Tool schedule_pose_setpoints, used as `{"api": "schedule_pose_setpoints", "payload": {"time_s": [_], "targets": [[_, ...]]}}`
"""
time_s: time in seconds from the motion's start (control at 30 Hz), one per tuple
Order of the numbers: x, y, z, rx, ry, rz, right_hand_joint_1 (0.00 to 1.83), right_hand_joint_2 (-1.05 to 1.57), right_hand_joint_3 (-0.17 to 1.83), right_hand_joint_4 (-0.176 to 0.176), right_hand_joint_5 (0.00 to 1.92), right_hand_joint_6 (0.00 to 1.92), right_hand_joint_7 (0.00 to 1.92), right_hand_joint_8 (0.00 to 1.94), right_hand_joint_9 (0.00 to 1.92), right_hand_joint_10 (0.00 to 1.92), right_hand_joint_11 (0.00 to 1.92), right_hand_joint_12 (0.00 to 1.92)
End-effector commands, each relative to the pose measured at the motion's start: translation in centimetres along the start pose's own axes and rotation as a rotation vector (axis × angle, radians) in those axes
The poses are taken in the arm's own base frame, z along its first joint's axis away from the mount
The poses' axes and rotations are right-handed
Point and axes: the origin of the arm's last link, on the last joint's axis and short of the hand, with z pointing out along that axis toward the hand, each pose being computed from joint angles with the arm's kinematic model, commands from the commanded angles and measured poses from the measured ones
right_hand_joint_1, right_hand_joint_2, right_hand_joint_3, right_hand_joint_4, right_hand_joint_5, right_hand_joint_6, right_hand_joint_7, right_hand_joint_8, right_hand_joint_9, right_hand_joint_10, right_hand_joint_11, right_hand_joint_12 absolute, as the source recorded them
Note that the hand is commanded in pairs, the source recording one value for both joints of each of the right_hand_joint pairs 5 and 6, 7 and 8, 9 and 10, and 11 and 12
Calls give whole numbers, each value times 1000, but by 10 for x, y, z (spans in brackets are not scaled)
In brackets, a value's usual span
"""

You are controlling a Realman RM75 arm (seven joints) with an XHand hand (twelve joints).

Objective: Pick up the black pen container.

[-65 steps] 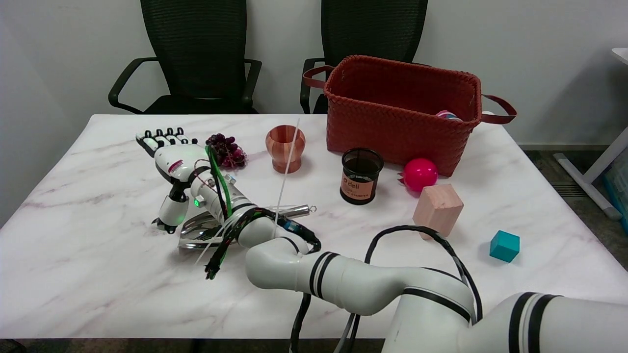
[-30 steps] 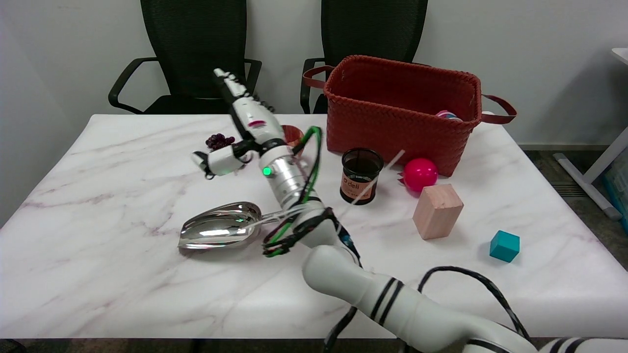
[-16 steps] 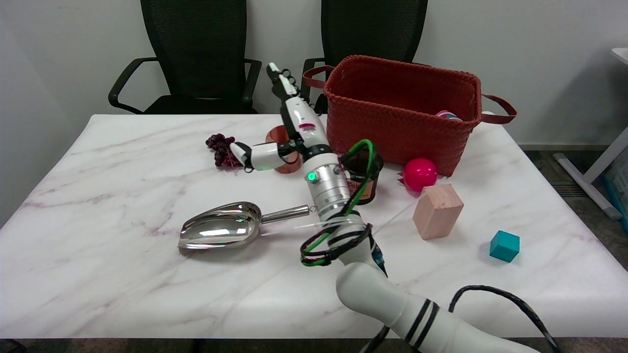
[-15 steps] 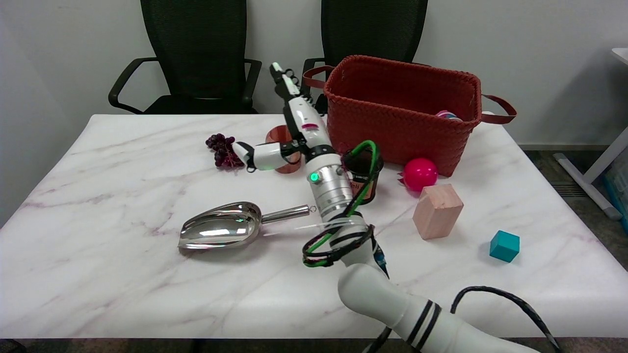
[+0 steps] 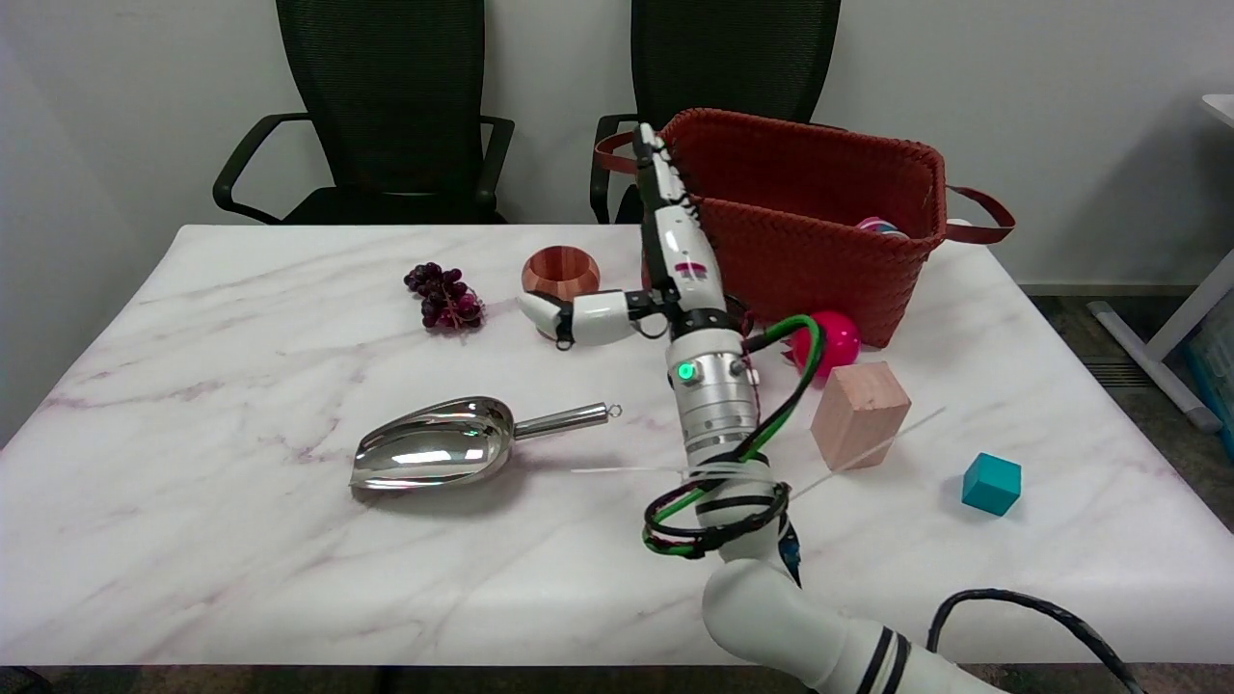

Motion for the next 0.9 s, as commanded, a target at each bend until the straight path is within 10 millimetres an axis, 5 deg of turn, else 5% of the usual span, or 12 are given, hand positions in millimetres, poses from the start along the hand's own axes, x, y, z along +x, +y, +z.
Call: {"api": "schedule_pose_setpoints", "payload": {"time_s": [0.03, 0.27, 0.9], "targets": [[31, 44, -26, -108, 98, 66, 1125, 95, 523, 0, 0, 0, 0, 0, 0, 0, 0, 0], [36, 71, -27, -131, 99, 169, 1150, 77, 222, 0, 0, 0, 0, 0, 0, 0, 0, 0], [47, 105, -39, -230, 197, 138, 1115, 110, 238, 0, 0, 0, 0, 0, 0, 0, 0, 0]]}}
